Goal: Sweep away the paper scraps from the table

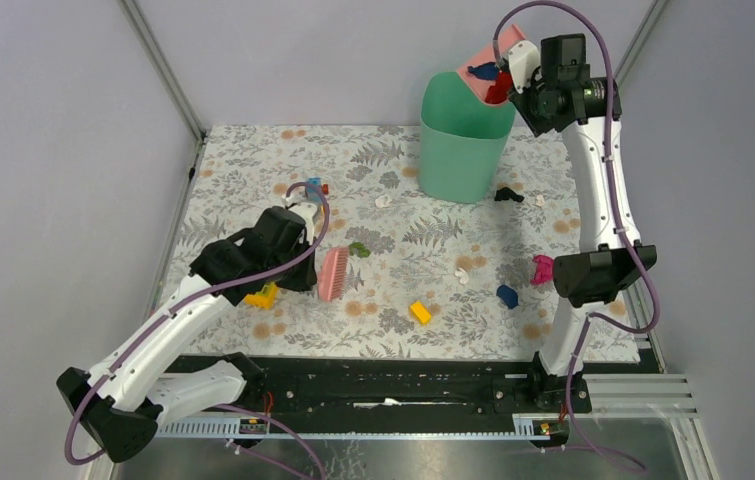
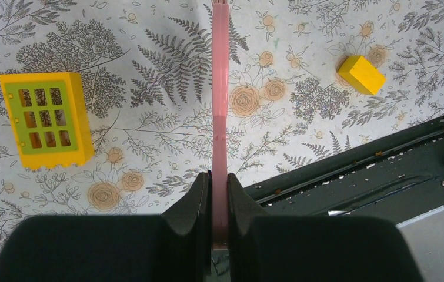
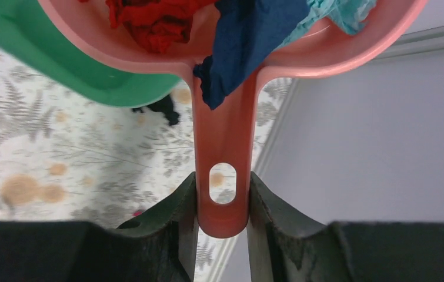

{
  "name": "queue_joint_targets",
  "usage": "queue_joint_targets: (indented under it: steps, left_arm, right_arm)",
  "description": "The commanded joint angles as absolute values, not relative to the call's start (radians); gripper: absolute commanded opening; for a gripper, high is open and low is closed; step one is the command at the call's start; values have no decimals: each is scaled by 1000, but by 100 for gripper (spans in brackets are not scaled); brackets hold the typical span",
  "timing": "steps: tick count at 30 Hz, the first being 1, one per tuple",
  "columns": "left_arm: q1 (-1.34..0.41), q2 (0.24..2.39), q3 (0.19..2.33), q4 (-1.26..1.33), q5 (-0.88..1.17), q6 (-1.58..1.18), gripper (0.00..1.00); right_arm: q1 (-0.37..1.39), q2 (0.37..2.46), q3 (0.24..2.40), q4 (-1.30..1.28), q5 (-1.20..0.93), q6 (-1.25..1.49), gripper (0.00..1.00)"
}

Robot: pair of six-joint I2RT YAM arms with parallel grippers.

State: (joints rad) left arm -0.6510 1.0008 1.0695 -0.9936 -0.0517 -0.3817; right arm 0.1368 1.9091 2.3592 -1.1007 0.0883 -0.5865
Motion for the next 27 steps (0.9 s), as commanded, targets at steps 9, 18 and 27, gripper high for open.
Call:
queue_joint_targets:
  steps: [9, 18, 27]
  left_arm:
    - [-653, 979, 1064, -947, -38, -368, 0]
    - [-653, 984, 1052, -924, -27, -372, 0]
    - [-652, 983, 1049, -924, -31, -363, 0]
  right_arm:
    - [138, 1919, 2331, -897, 488, -1194, 0]
    - [173, 1924, 2272, -730, 605, -1543, 0]
    - [209, 1836, 2029, -407, 668, -1844, 0]
